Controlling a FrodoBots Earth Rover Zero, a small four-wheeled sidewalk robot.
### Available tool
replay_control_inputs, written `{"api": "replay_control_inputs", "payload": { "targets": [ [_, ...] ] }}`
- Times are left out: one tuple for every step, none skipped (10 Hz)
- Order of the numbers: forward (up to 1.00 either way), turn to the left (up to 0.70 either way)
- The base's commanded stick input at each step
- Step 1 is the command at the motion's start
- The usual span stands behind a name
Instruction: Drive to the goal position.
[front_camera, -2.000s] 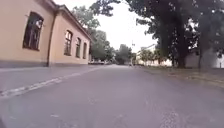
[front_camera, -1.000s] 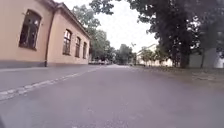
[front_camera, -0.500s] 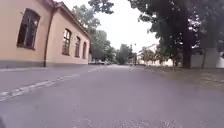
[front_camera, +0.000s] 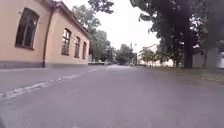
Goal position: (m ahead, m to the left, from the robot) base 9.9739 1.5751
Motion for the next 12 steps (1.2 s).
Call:
{"api": "replay_control_inputs", "payload": {
  "targets": [
    [0.45,0.0],
    [0.45,0.0],
    [0.45,0.0],
    [0.45,0.0],
    [0.45,0.0],
    [0.45,0.0],
    [0.45,0.0],
    [0.45,0.0],
    [0.45,0.0],
    [0.45,0.0],
    [0.45,0.0],
    [0.45,0.0]
  ]
}}
